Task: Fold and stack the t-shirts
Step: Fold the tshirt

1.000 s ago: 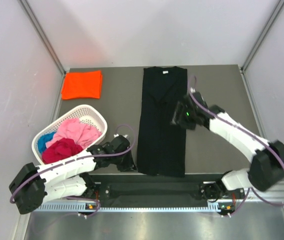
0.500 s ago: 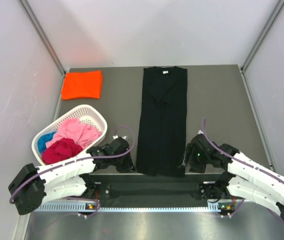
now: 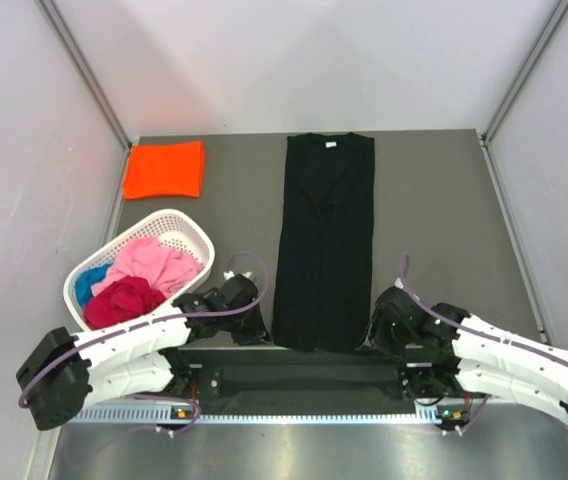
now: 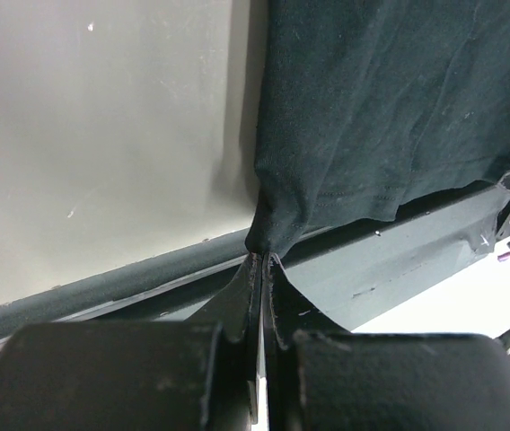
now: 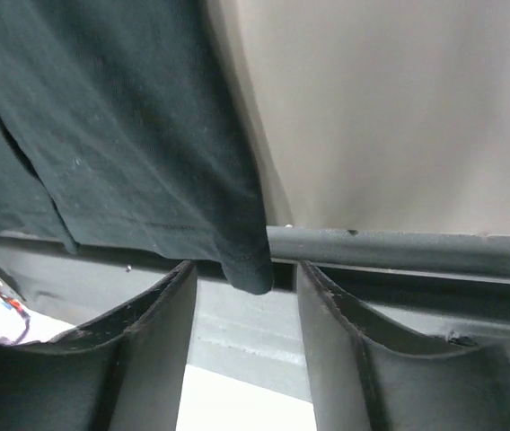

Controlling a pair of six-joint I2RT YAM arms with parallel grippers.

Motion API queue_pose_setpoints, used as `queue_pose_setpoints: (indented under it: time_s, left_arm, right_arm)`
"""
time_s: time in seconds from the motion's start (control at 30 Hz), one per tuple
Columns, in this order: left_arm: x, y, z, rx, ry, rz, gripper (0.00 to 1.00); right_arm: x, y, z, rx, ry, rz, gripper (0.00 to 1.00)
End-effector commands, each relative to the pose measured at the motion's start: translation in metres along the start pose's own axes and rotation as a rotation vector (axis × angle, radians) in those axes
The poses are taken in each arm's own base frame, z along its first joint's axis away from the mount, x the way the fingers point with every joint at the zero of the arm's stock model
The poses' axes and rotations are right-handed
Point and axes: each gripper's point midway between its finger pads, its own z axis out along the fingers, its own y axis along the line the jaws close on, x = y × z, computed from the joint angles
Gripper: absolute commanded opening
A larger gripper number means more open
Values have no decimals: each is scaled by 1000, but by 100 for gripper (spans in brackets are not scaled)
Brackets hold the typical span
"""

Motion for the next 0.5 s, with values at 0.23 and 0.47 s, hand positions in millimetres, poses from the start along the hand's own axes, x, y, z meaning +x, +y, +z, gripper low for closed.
queue_pose_setpoints:
  time_s: [0.23, 0.47]
  left_arm:
    - [-3, -1, -2, -8, -41, -4, 0]
    - [11, -5, 5, -42, -34, 1, 0]
  right_arm:
    - [0, 0, -7, 40, -84, -33, 0]
    - [8, -10, -18, 4, -89, -1, 0]
